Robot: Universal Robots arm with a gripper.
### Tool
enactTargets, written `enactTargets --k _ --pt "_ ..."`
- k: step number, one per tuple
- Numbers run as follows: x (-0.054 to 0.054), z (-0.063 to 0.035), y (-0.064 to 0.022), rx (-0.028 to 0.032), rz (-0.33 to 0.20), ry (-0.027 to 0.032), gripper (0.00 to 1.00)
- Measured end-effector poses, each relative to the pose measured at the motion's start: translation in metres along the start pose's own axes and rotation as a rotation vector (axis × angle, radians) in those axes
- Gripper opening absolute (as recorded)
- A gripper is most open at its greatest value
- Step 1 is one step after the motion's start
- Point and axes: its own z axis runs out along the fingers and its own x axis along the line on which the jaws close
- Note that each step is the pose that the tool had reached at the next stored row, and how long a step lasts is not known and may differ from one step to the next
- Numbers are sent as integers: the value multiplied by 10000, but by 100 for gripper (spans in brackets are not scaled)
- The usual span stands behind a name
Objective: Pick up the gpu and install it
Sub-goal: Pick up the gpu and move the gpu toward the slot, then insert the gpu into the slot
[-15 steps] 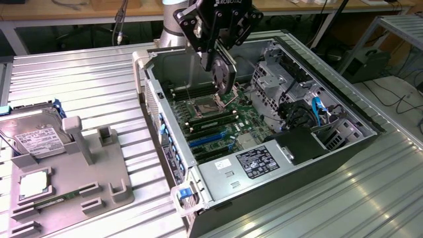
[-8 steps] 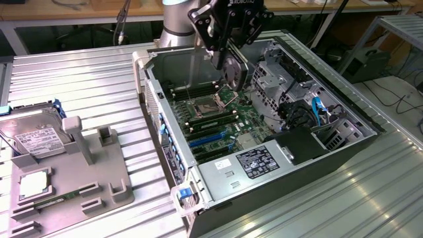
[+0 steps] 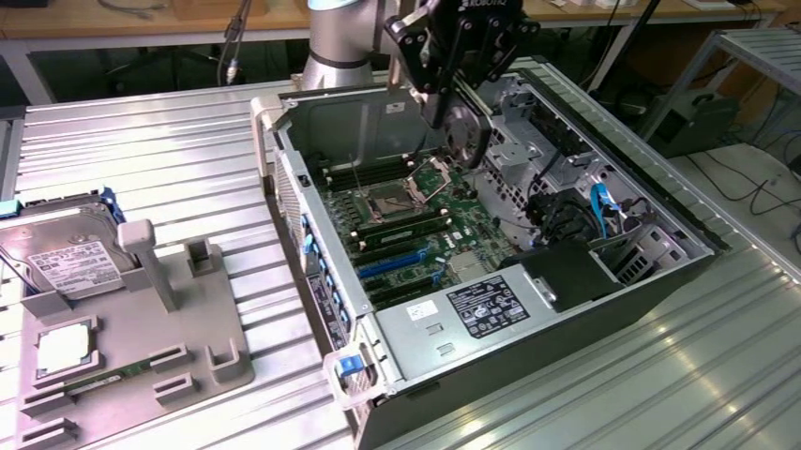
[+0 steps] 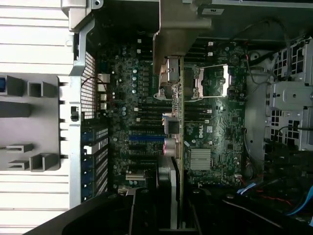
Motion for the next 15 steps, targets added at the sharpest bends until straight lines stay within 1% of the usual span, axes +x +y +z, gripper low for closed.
enactTargets --k 5,8,15 --pt "-122 3 -3 1 -1 0 29" --pt "-166 4 -4 1 0 0 29" --pt "-171 4 -4 0 0 -1 29"
